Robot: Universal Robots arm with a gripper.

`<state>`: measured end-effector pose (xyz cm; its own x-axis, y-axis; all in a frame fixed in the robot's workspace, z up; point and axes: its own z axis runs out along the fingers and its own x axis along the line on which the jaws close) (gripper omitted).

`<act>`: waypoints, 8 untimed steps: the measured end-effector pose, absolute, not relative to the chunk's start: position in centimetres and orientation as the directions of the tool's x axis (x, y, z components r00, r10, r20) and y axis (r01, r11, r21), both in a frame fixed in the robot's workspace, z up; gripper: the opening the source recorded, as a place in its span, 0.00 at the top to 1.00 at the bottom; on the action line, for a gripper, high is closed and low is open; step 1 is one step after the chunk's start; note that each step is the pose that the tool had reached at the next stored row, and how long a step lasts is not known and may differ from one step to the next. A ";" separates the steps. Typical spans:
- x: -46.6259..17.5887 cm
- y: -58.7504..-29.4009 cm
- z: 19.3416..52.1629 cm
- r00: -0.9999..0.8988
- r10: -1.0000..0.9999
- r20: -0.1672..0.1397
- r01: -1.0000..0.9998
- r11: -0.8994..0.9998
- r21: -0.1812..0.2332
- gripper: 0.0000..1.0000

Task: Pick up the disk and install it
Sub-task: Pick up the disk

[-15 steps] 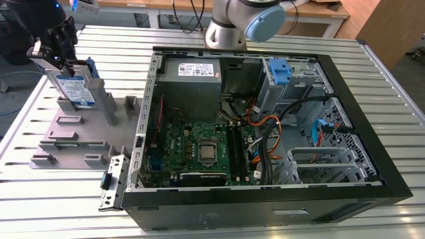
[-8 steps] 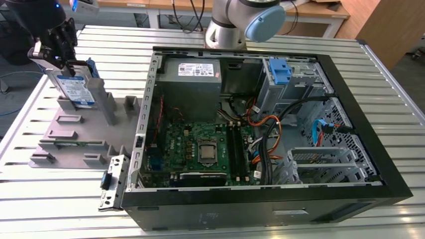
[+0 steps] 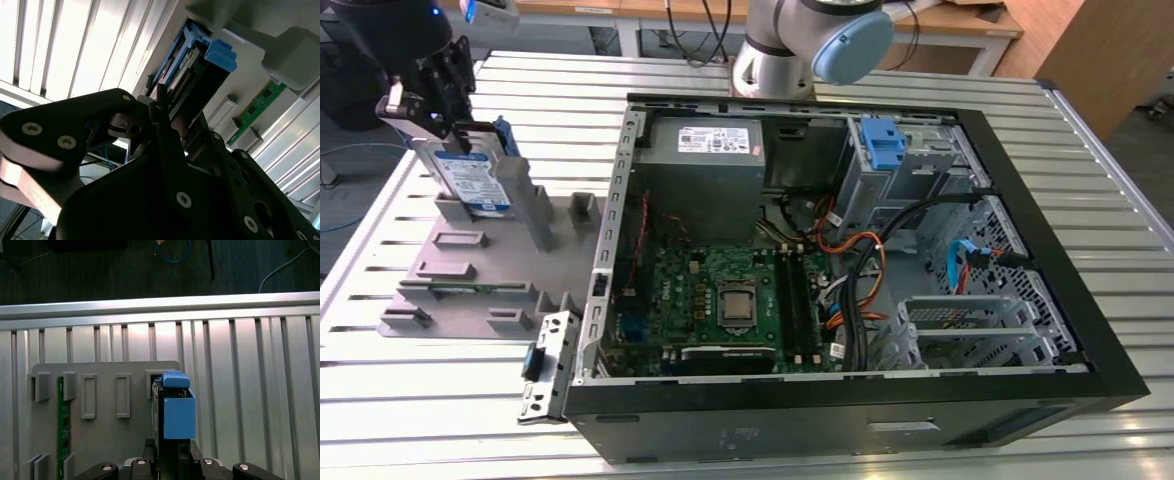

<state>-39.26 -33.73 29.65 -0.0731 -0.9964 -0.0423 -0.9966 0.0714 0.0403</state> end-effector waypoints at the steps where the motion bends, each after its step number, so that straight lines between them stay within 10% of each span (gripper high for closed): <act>1: -39.3 -33.7 29.6 -0.067 -0.997 -0.042 -0.997 0.066 0.040 0.65; 8: -39.3 -33.7 29.7 -0.063 -0.997 -0.042 -0.997 0.061 0.040 0.65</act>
